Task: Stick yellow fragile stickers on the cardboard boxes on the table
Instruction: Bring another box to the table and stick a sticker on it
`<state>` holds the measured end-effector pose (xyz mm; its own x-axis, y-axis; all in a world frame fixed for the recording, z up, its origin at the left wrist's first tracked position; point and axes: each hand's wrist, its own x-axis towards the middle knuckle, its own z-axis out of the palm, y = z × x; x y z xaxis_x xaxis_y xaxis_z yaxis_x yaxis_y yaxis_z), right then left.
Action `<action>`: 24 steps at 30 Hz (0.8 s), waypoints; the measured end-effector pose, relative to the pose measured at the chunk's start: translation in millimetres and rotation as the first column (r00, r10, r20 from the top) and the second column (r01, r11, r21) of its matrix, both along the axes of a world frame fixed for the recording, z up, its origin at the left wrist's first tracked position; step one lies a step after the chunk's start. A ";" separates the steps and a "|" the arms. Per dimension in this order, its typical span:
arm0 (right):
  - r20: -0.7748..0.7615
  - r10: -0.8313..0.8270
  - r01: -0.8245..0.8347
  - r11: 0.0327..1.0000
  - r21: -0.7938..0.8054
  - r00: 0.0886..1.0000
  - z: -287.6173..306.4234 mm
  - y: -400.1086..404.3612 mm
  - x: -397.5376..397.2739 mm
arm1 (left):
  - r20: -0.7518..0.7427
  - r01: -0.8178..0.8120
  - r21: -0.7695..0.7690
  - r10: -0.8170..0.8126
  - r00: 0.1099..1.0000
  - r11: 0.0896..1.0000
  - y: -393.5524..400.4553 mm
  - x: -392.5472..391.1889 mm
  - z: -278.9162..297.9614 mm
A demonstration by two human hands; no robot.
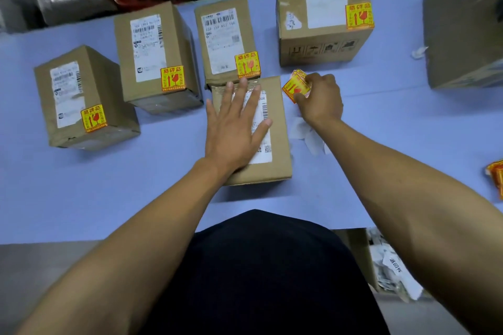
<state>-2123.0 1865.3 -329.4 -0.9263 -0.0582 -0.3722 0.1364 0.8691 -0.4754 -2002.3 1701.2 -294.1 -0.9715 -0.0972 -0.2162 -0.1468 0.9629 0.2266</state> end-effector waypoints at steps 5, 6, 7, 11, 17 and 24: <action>-0.027 -0.030 0.031 0.999 0.044 0.999 -9.3 -1.7 -8.9 | -0.004 0.005 -0.007 -0.005 1.000 1.000 -2.9 -0.9 -2.4; -0.021 -0.040 0.041 0.998 0.039 0.999 -9.9 -1.7 -11.4 | -0.006 0.003 -0.009 -0.003 1.000 1.000 -3.4 -0.8 -2.9; -0.008 -0.051 0.051 0.998 0.031 0.999 -10.2 -1.4 -14.1 | -0.006 0.001 -0.011 -0.001 1.000 1.000 -3.9 -0.7 -3.3; 0.066 -0.119 0.124 0.989 -0.080 0.991 -9.1 1.2 -23.6 | -0.008 -0.002 -0.018 0.002 1.000 1.000 -4.1 -0.7 -2.4; 0.151 -0.237 0.265 0.941 -0.208 0.960 -3.6 5.2 -26.4 | -0.011 -0.006 -0.007 0.006 1.000 1.000 -2.8 -0.2 0.0; 0.124 -0.279 0.302 0.921 -0.248 0.952 -1.0 9.2 -24.4 | -0.005 -0.011 0.019 0.011 1.000 1.000 -2.2 0.2 1.5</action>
